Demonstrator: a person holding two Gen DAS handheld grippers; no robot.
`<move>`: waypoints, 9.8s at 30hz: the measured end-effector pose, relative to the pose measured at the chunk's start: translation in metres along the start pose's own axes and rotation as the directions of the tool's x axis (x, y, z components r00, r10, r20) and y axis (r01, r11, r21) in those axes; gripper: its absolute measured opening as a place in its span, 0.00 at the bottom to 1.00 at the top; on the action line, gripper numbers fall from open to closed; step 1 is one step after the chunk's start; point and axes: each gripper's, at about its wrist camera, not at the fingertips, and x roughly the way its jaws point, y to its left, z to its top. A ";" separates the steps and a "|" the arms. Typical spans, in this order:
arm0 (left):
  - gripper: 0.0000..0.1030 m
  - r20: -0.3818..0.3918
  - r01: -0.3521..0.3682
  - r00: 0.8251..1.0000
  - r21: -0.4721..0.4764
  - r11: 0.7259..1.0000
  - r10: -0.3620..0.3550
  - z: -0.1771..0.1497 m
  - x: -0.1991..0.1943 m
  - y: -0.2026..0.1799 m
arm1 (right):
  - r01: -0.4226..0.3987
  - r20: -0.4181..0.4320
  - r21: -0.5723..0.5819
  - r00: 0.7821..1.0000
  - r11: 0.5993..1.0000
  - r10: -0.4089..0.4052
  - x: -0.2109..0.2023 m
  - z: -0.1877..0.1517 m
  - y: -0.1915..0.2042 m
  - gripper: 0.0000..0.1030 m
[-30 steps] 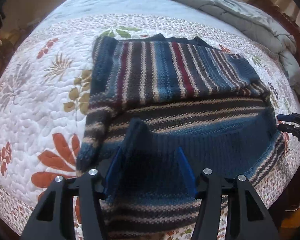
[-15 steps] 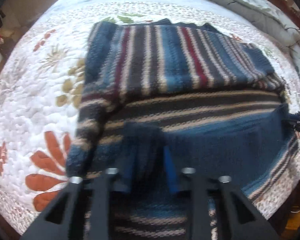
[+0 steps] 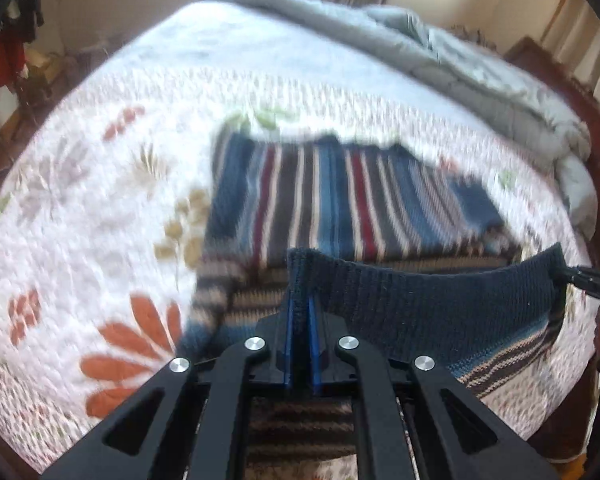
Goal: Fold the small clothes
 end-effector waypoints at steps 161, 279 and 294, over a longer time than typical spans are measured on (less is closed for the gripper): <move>0.16 -0.238 0.039 0.971 0.031 0.999 -0.031 0.011 0.149 -0.108 | 0.166 -0.078 0.259 0.986 0.951 -0.150 0.029 -0.007 -0.226 0.11; 0.62 -0.239 0.297 0.916 -0.138 0.945 -0.322 -0.078 0.057 -0.186 | 0.040 -0.133 0.092 0.991 0.995 -0.028 0.001 -0.136 0.006 0.48; 0.61 -0.314 0.391 0.861 -0.096 0.915 -0.401 -0.064 0.086 -0.234 | 0.036 -0.162 0.086 0.987 0.996 -0.022 0.022 -0.133 0.015 0.52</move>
